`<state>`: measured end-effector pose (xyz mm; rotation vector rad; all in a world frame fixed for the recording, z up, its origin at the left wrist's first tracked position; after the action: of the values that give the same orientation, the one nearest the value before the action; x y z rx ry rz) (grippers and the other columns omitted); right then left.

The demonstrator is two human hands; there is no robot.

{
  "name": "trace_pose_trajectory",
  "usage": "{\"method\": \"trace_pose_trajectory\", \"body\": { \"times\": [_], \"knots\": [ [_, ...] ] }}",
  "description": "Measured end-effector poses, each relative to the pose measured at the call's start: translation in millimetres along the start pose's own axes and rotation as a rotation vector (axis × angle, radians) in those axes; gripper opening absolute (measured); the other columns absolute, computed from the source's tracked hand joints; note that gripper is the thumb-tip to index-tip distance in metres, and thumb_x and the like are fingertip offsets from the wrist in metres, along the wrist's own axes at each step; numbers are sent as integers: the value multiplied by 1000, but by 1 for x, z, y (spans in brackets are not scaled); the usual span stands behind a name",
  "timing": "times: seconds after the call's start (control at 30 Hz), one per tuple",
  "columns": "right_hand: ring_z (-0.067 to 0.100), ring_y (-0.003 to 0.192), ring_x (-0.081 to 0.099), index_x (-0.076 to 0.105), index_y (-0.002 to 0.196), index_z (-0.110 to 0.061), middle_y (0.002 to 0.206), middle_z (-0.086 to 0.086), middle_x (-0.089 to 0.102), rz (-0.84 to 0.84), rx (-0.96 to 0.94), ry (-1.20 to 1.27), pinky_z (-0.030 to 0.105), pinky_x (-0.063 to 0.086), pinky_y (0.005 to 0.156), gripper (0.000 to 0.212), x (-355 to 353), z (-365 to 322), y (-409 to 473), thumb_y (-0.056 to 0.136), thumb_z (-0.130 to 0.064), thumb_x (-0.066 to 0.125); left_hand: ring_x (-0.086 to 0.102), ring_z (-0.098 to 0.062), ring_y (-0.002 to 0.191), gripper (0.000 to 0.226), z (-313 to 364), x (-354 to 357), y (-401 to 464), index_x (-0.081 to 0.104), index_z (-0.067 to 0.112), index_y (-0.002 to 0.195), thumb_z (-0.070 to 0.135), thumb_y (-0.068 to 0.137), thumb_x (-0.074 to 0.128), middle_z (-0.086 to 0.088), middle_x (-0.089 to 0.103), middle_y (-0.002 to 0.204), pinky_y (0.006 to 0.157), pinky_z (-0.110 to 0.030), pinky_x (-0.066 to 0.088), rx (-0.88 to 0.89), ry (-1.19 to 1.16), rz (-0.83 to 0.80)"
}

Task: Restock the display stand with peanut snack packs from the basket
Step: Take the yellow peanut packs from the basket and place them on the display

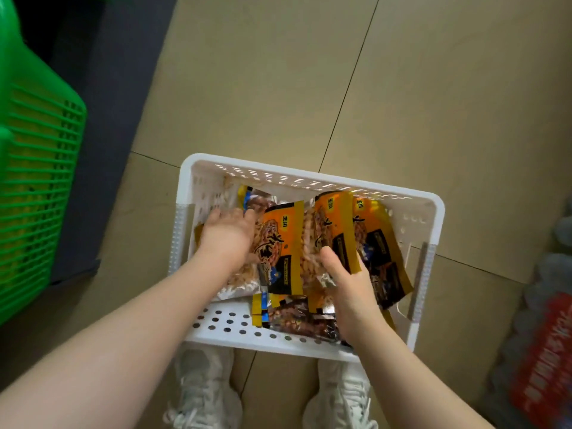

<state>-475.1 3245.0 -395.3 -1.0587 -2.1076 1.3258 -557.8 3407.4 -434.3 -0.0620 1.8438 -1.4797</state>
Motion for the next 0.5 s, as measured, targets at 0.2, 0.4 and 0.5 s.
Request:
{"method": "trace_pose_trajectory", "body": {
  "times": [0.2, 0.4, 0.5],
  "knots": [
    [19, 69, 51, 47, 87, -9, 74, 3, 51, 336, 3, -217, 33, 41, 66, 21, -5, -4, -8, 89, -26, 60, 66, -25, 83, 74, -6, -14, -28, 4, 4, 145, 4, 88, 52, -3, 62, 87, 58, -33, 45, 91, 160, 50],
    [29, 84, 71, 69, 79, -18, 82, 6, 74, 198, -192, -176, 45, 57, 82, 9, -24, -95, -77, 86, -16, 65, 65, -28, 91, 51, -13, -55, -116, 25, 9, 129, 14, 89, 56, -9, 65, 108, 62, -34, 40, 65, 152, 191],
    [14, 80, 69, 68, 83, -24, 83, -2, 72, 76, -364, -301, 27, 56, 73, 17, -27, -156, -141, 91, -13, 57, 62, -29, 101, 57, -21, -91, -184, 24, 12, 132, 15, 87, 58, -11, 62, 118, 75, -36, 45, -3, 88, 238]
  ]
}}
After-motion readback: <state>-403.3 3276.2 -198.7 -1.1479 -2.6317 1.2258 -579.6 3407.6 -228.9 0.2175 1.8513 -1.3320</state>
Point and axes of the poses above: each hand's wrist, its own y-axis towards the middle knuckle, its own x-axis out of the palm, z = x × y, the point moved 1 cm from there along y, towards the middle knuckle
